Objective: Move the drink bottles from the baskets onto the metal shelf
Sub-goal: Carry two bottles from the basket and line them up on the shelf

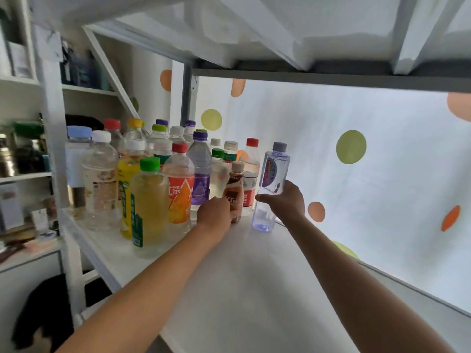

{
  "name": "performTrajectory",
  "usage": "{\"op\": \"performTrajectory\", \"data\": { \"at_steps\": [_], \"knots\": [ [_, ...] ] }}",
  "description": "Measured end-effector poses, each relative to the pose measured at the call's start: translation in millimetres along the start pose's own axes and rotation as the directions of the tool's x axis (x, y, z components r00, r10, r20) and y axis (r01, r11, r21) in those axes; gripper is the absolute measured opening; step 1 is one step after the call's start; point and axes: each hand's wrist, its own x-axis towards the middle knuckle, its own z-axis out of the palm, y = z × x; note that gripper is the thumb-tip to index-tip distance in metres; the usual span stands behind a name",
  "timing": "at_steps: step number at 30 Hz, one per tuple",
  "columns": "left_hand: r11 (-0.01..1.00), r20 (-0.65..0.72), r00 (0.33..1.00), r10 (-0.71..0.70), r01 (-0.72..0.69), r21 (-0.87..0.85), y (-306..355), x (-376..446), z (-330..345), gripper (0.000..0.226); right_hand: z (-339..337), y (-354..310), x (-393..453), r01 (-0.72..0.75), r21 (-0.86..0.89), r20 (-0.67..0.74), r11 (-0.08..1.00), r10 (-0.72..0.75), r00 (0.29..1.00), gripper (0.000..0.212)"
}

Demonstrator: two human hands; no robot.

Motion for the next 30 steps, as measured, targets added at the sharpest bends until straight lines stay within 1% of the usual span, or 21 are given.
{"op": "performTrajectory", "data": {
  "at_steps": [4, 8, 10, 13, 15, 17, 20, 23, 25, 26, 28, 30],
  "knots": [
    [0.999, -0.005, 1.0, 0.006, -0.006, 0.042, 0.4, -3.1, 0.6, 0.042, 9.5, -1.9, 1.8, 0.018, -0.013, 0.041, 1.0, -0.018, 0.999, 0.055],
    [1.0, 0.016, 1.0, 0.0, 0.0, 0.028, 1.5, -9.1, -3.5, 0.042, 17.4, 3.9, 0.3, -0.005, -0.019, 0.032, 1.0, 0.005, 0.999, 0.057],
    [1.0, 0.044, 0.999, -0.008, 0.009, -0.028, -0.3, -12.7, -5.5, 0.038, 18.7, 4.5, -2.2, -0.014, -0.009, 0.021, 1.0, 0.014, 1.0, 0.057],
    [0.984, 0.114, 0.993, -0.033, 0.053, -0.169, -0.4, -18.0, -14.0, 0.033, 18.2, 4.7, -3.5, -0.025, 0.008, 0.018, 1.0, 0.024, 1.0, 0.057],
    [0.965, 0.136, 0.99, -0.041, 0.075, -0.251, -1.4, -23.7, -23.8, 0.03, 21.3, 5.6, -4.9, -0.049, 0.014, 0.03, 0.999, 0.048, 0.998, 0.057],
    [0.955, 0.11, 0.994, -0.003, 0.036, -0.294, -2.7, -31.4, -34.0, 0.029, 25.6, 6.4, -9.6, -0.095, 0.005, 0.049, 0.996, 0.094, 0.994, 0.06],
    [0.947, 0.046, 0.997, 0.061, -0.043, -0.317, -12.5, -52.8, -46.1, 0.024, 30.1, 1.6, -29.1, -0.171, -0.059, 0.102, 0.983, 0.177, 0.979, 0.068],
    [0.942, 0.003, 0.993, 0.119, -0.112, -0.317, -26.8, -82.6, -58.4, 0.024, 28.0, -9.7, -65.2, -0.189, -0.125, 0.131, 0.974, 0.205, 0.97, 0.065],
    [0.937, -0.022, 0.988, 0.154, -0.153, -0.315, -37.0, -108.0, -72.0, 0.028, 24.7, -24.2, -101.1, -0.14, -0.113, 0.187, 0.984, 0.159, 0.969, 0.06],
    [0.933, -0.036, 0.984, 0.172, -0.175, -0.315, -41.9, -122.2, -80.3, 0.028, 23.1, -32.7, -121.2, -0.086, -0.115, 0.215, 0.99, 0.109, 0.971, 0.057],
    [0.932, -0.07, 0.974, 0.217, -0.228, -0.281, -54.4, -154.1, -98.8, 0.03, 22.0, -50.8, -163.2, 0.094, -0.158, 0.241, 0.983, -0.054, 0.969, 0.049],
    [0.938, -0.125, 0.958, 0.256, -0.278, -0.206, -73.3, -192.3, -122.6, 0.035, 26.0, -72.6, -207.4, 0.295, -0.17, 0.221, 0.94, -0.256, 0.941, 0.042]
  ]
}}
